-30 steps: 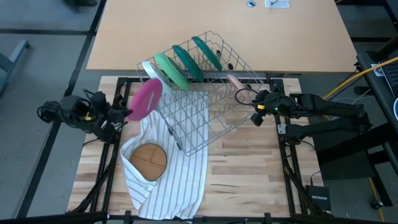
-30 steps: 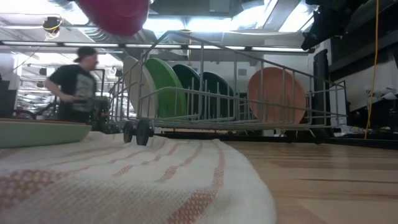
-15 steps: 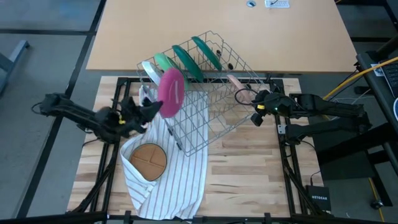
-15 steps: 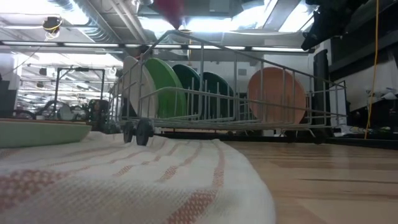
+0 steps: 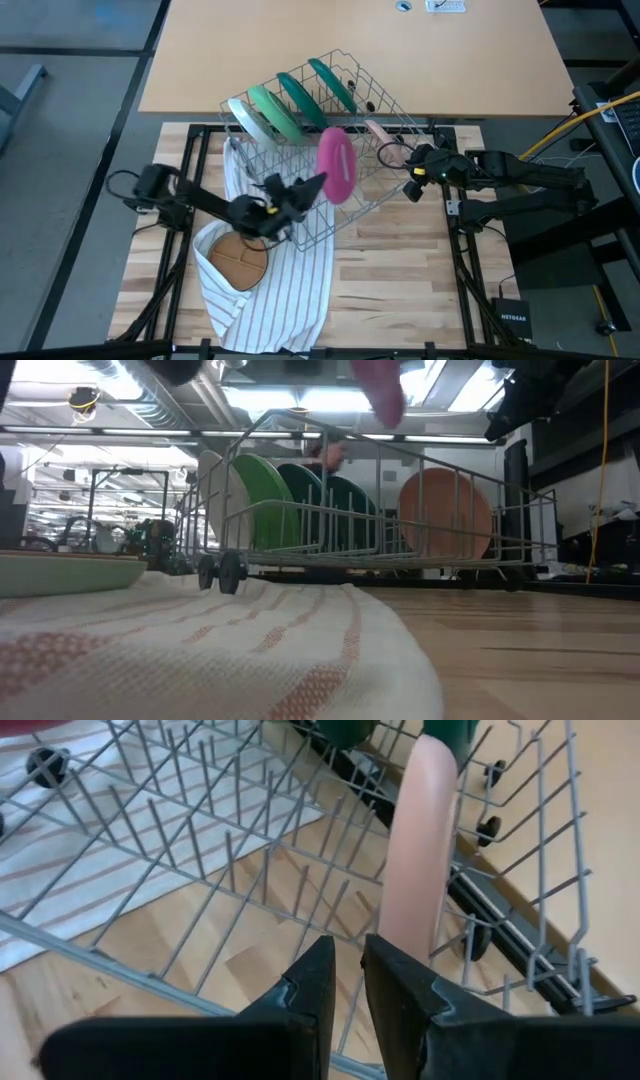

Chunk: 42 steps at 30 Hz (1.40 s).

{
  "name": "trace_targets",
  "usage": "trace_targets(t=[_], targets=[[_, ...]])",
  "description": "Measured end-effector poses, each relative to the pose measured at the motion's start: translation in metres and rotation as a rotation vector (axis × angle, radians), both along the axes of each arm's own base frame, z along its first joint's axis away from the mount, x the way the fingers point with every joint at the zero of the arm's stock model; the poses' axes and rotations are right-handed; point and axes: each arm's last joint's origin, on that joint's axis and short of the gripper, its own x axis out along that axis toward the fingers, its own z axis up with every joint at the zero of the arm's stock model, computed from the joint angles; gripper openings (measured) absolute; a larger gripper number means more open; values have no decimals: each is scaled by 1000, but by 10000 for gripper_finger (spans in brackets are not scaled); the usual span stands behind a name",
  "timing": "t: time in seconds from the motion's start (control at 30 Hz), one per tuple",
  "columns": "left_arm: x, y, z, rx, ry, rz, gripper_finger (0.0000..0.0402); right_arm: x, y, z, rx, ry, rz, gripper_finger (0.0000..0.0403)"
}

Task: Sort dishes
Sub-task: Put the pink plate in the dish rack

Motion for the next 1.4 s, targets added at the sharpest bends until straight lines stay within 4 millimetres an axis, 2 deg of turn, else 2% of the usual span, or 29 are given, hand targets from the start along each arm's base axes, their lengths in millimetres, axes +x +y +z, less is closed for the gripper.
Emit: trace_targets(t=[0.13, 0.3, 0.5, 0.7, 1.0, 1.17, 1.4], targets=[[32, 5, 10, -13, -58, 28, 0, 0, -1, 0, -19, 1, -18, 62], [60, 8, 17, -35, -106, 62, 0, 0, -1, 0, -29, 2, -27, 62], [84, 7, 5, -147, -67, 202, 0, -1, -2, 1, -75, 6, -69, 62], [95, 11, -12, -246, -43, 272, 0, -1, -3, 2, -95, -4, -88, 62], [111, 36, -33, -361, -15, 274, 0, 3, -3, 6, -97, -57, -90, 62], [114, 46, -38, -397, 5, 310, 0, 3, -3, 6, -97, -59, -90, 62], [114, 47, -40, -415, 27, 351, 0, 3, -3, 6, -97, -58, -90, 62]])
